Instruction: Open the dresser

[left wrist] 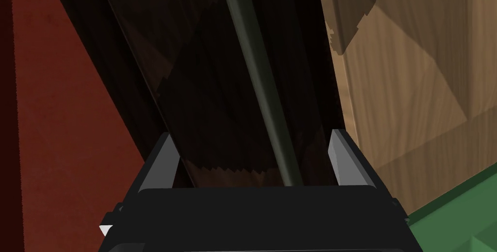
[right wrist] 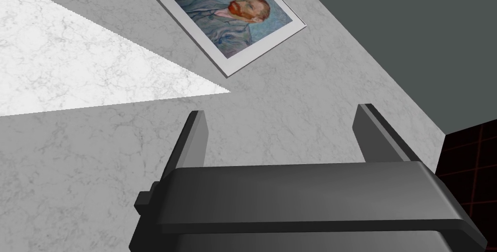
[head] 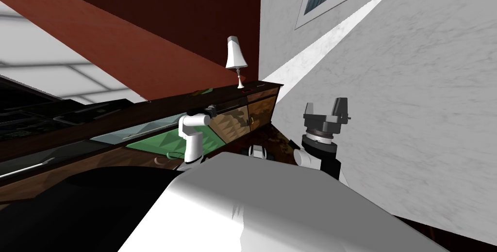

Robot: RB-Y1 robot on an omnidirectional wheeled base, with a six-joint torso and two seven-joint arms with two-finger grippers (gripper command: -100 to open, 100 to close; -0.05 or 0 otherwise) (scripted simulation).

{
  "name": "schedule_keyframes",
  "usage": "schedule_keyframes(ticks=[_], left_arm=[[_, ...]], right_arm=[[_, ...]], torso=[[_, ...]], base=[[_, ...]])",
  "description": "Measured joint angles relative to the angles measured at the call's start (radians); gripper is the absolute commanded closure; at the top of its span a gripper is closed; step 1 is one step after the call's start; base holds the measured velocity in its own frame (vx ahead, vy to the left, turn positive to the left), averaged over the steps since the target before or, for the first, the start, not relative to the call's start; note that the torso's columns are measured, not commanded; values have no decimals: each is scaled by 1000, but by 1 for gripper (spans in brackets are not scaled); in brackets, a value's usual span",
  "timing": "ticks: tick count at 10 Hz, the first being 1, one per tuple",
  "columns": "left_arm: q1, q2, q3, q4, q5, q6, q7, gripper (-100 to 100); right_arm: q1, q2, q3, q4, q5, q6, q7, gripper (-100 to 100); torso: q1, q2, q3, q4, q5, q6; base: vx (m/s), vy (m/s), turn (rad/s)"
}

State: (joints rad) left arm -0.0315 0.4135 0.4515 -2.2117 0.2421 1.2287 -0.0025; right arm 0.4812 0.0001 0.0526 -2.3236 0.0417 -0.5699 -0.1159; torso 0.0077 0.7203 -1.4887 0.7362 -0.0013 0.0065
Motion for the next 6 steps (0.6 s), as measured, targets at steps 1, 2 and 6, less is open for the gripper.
schedule_keyframes(ticks=[1, 2, 6], left_arm=[[-1, 5, 11, -12, 5, 27, 4, -100], [-4, 9, 20, -21, 6, 53, 8, -100], [-21, 31, 60, -55, 18, 167, 24, -100]], right_arm=[[0, 0, 0, 0, 0, 0, 0, 0], [0, 0, 0, 0, 0, 0, 0, 0], [0, 0, 0, 0, 0, 0, 0, 0]], torso=[[-1, 1, 1, 0, 0, 0], [-2, 2, 2, 0, 0, 0], [-6, 6, 4, 0, -1, 0]], base=[[37, -52, 40], [53, -63, 44], [45, -56, 41]])
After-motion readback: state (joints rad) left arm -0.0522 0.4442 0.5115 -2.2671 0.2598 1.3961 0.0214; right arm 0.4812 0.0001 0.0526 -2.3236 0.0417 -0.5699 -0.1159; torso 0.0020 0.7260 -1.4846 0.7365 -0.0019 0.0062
